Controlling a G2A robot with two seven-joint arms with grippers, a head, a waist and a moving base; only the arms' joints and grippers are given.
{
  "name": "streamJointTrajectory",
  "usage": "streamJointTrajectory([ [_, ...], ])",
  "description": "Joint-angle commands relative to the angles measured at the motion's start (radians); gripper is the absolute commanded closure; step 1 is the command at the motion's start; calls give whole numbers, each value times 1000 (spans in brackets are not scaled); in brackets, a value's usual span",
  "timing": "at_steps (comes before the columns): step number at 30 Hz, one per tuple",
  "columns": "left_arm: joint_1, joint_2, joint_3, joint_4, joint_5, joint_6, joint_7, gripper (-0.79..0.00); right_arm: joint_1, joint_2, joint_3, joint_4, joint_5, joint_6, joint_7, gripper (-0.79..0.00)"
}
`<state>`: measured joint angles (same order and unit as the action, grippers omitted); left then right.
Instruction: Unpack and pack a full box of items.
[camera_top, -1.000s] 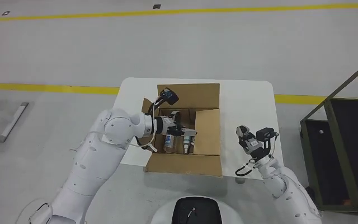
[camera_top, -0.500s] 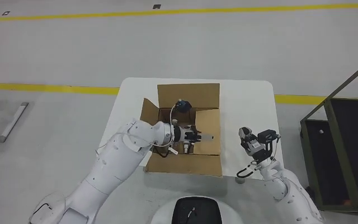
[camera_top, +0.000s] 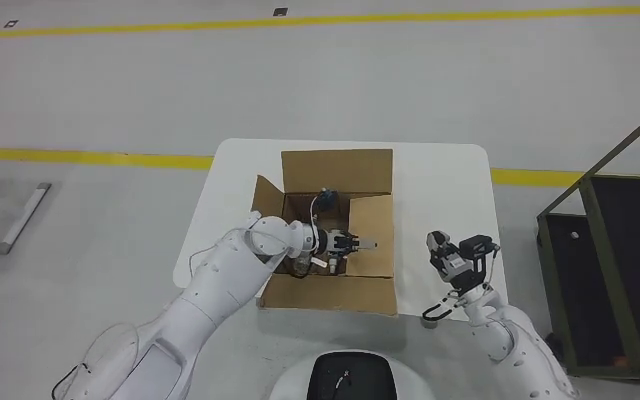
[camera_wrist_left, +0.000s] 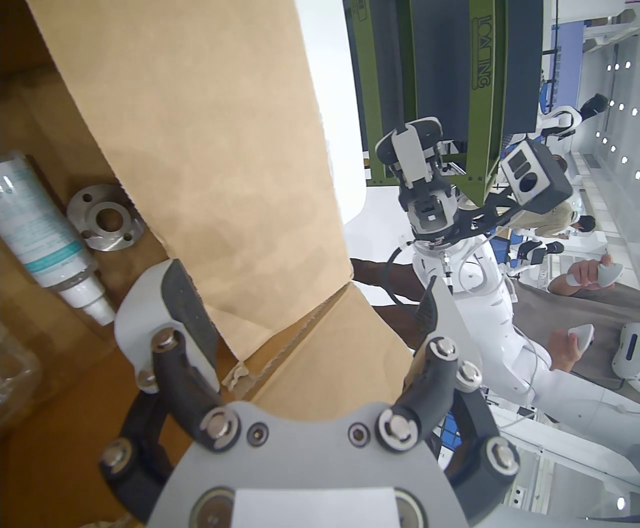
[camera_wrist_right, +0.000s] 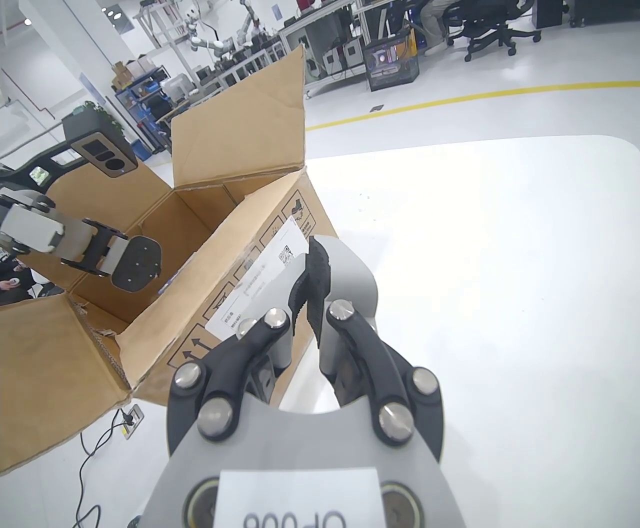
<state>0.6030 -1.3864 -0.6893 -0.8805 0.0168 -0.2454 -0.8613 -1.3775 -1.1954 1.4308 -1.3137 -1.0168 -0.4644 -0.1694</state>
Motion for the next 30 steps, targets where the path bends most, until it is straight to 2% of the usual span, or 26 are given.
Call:
streamJointTrajectory([
  [1,-7,-10,6,32,-14,-5,6,-785,1,0,-3,6,-3,4,0,0],
  [11,-40,-48,30,143,-12,-39,33,-785,49,-20,-91,103,6,10,-3,0],
  [17,-46,-66,19,193,-70,-63,13,-785,98,-37,-158,177,-6,5,-31,0],
  [30,-59,-92,-30,256,-266,-125,-148,-785,151,-53,-212,252,-16,-10,-53,0],
])
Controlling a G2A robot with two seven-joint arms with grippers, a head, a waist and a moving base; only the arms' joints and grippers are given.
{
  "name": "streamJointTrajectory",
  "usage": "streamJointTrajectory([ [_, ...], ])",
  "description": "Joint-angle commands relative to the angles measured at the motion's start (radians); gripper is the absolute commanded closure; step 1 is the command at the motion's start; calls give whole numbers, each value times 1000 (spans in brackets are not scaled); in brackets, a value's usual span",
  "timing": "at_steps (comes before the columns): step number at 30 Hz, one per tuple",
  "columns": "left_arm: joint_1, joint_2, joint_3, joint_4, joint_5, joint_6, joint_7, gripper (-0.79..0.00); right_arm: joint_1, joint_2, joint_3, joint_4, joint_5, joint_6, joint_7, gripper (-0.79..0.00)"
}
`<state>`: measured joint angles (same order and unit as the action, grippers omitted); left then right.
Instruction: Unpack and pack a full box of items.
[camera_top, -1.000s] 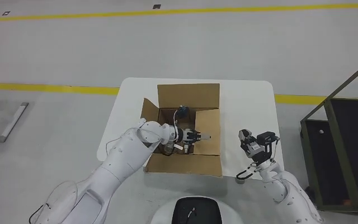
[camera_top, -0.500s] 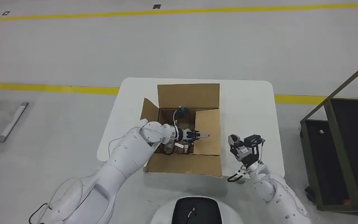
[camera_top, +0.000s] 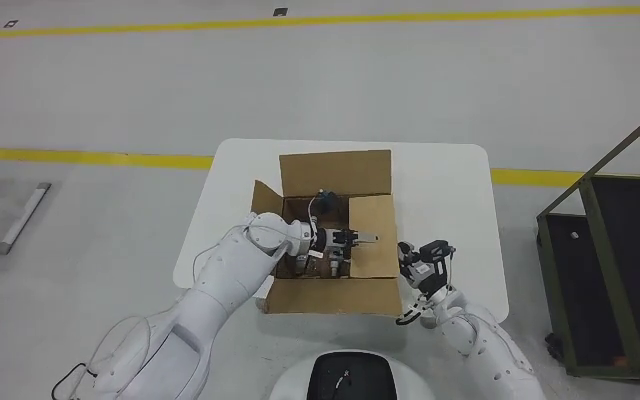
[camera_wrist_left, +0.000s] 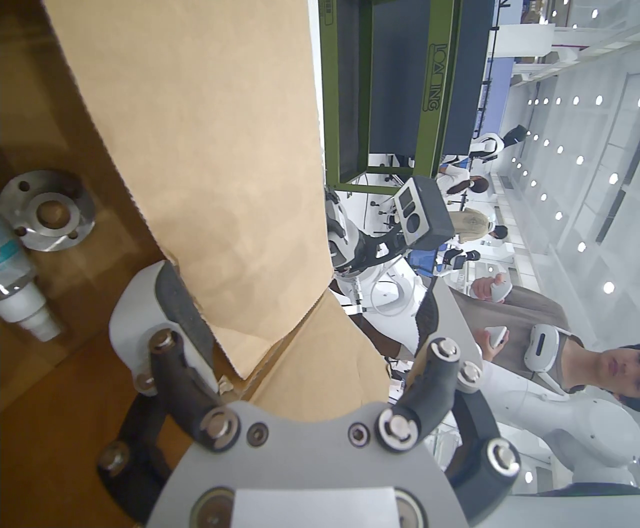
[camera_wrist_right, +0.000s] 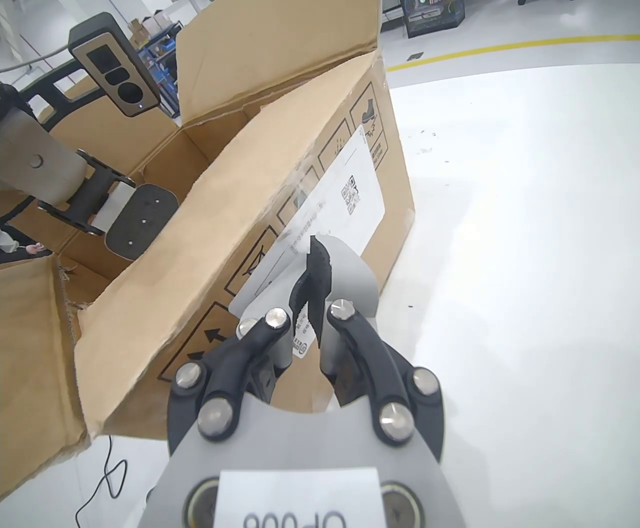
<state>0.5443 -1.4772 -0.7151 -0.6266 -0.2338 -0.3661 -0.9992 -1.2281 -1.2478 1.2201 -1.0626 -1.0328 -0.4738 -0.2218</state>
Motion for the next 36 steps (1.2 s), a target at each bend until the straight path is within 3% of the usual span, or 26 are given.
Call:
streamJointTrajectory([
  [1,0,-2,-10,4,-33,-7,-24,-785,2,-1,-2,3,1,-2,-1,0],
  [14,-16,2,-60,-25,-97,-54,-122,-785,-9,2,11,-42,1,-8,12,0],
  [24,6,14,-92,-128,-106,-51,-145,-785,-35,13,43,-100,-20,-7,20,0],
  [36,-27,-34,-25,-176,-82,-34,-57,-785,-117,38,176,-122,13,38,-17,0],
])
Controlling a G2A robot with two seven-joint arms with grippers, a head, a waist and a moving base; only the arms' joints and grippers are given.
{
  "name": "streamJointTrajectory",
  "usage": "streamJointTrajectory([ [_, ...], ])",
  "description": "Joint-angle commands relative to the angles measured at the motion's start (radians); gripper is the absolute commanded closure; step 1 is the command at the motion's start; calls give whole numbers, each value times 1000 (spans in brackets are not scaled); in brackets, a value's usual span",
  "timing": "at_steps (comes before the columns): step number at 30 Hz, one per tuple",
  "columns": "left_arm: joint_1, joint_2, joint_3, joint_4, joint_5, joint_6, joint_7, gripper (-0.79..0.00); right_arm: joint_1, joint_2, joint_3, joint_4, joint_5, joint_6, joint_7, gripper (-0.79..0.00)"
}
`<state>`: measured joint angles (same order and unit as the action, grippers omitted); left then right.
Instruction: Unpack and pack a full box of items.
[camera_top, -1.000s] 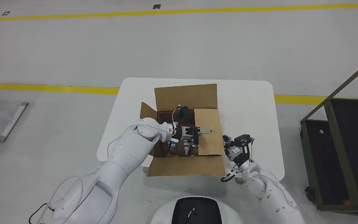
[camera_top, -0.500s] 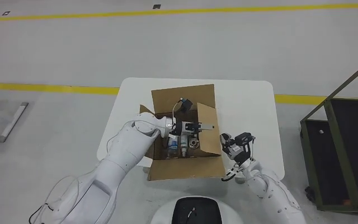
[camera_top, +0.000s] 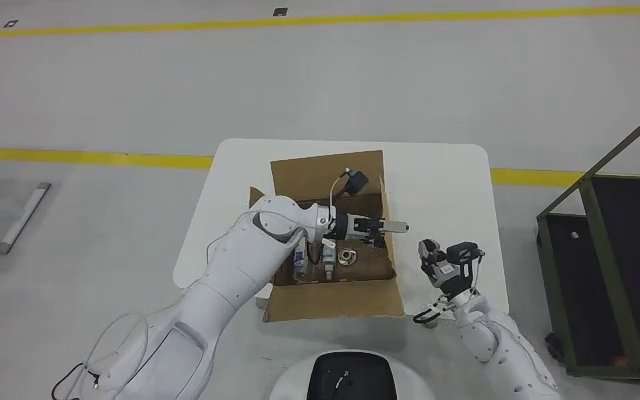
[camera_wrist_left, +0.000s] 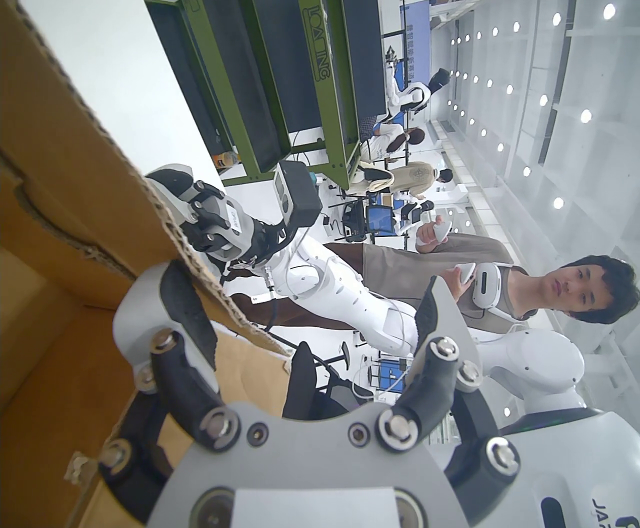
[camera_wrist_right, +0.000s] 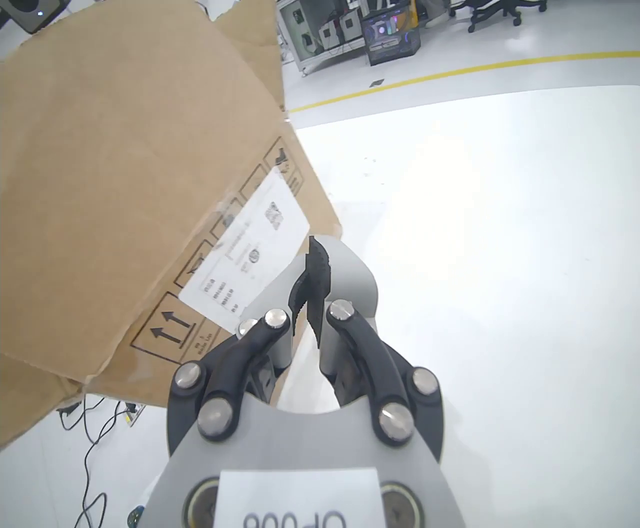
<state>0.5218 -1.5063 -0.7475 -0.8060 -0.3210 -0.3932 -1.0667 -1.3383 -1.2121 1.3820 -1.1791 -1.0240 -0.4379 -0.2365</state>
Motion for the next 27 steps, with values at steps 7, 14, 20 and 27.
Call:
streamJointTrajectory([
  [7,-34,-53,58,49,-5,-21,73,-785,-76,19,99,-97,45,-21,25,-129],
  [14,-71,-89,83,109,-16,-48,68,-785,-162,38,146,-192,23,-124,93,-363],
  [20,-92,-110,84,153,-36,-71,58,-785,-228,45,159,-252,37,-197,113,-403],
  [27,-110,-126,75,190,-54,-90,42,-785,-254,44,133,-290,42,-216,109,-394],
])
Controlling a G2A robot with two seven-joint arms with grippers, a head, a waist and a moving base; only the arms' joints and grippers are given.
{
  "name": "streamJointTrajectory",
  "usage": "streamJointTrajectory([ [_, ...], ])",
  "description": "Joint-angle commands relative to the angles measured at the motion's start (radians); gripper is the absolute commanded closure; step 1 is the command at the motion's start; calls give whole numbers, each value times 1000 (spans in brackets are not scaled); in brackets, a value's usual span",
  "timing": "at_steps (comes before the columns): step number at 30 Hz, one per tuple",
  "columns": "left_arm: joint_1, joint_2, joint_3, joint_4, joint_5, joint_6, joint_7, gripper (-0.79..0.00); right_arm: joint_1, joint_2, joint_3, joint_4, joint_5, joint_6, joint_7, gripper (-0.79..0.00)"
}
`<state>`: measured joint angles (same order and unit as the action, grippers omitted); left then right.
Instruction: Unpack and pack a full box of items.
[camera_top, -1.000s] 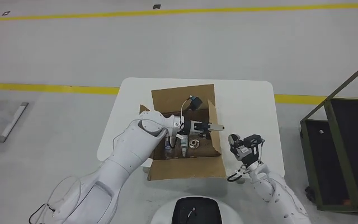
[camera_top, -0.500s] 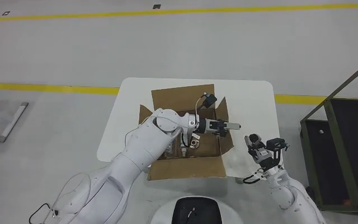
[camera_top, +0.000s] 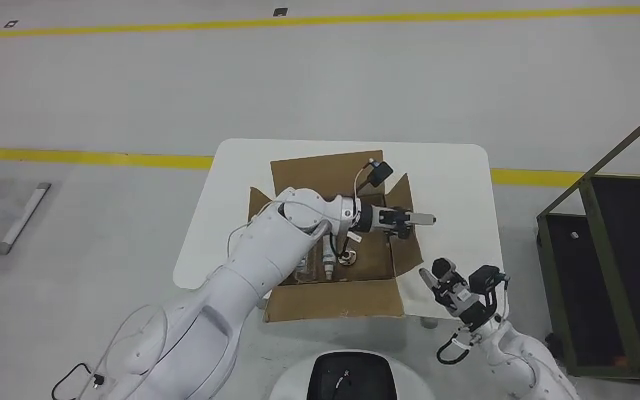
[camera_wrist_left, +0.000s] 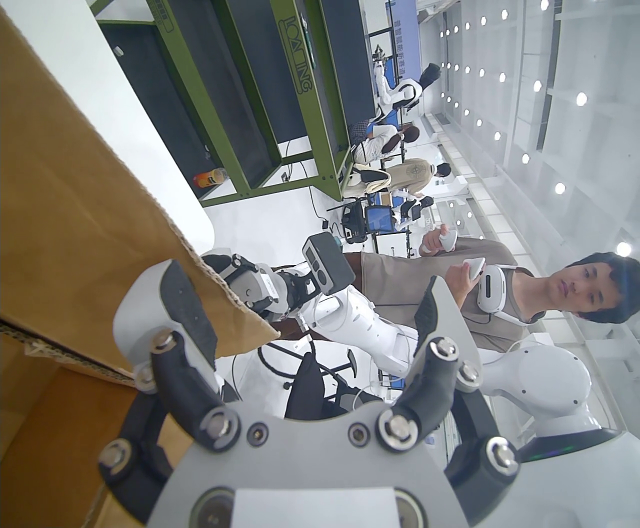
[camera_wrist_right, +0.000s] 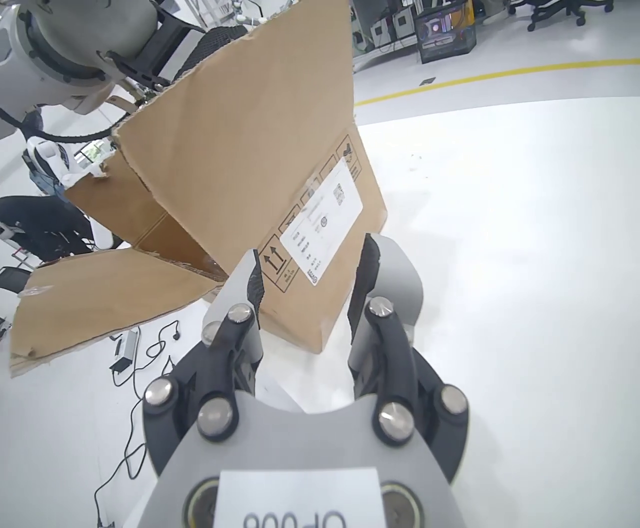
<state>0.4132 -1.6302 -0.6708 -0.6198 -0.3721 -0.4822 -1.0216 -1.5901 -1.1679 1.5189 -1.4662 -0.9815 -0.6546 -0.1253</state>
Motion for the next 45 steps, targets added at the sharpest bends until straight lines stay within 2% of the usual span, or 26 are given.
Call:
streamJointTrajectory([
  [1,-3,-3,-4,7,-6,-5,-5,-785,-4,-1,-9,-6,2,-1,-3,-391],
  [12,-6,-13,-29,30,-31,-22,-39,-785,-29,0,-36,-53,-3,-35,-7,-388],
  [19,-2,-17,-40,35,-28,-27,-47,-785,8,-6,-70,-43,22,0,7,-314],
  [26,4,-20,-47,29,-19,-24,-59,-785,31,-8,-94,-42,13,17,24,-302],
  [29,7,-21,-50,28,-17,-22,-64,-785,36,-8,-97,-39,15,29,24,-259],
  [31,9,-21,-52,29,-14,-20,-68,-785,40,-8,-99,-37,18,40,29,-182],
  [33,10,-22,-54,30,-13,-18,-70,-785,43,-9,-102,-36,26,52,32,-71],
  [36,11,-23,-57,30,-7,-16,-71,-785,48,-11,-105,-31,43,77,37,0],
  [40,8,-22,-67,30,-4,-22,-71,-785,53,-14,-109,-20,93,94,47,0],
  [45,3,-12,-89,31,15,-37,-63,-785,60,-20,-121,16,267,59,80,0],
])
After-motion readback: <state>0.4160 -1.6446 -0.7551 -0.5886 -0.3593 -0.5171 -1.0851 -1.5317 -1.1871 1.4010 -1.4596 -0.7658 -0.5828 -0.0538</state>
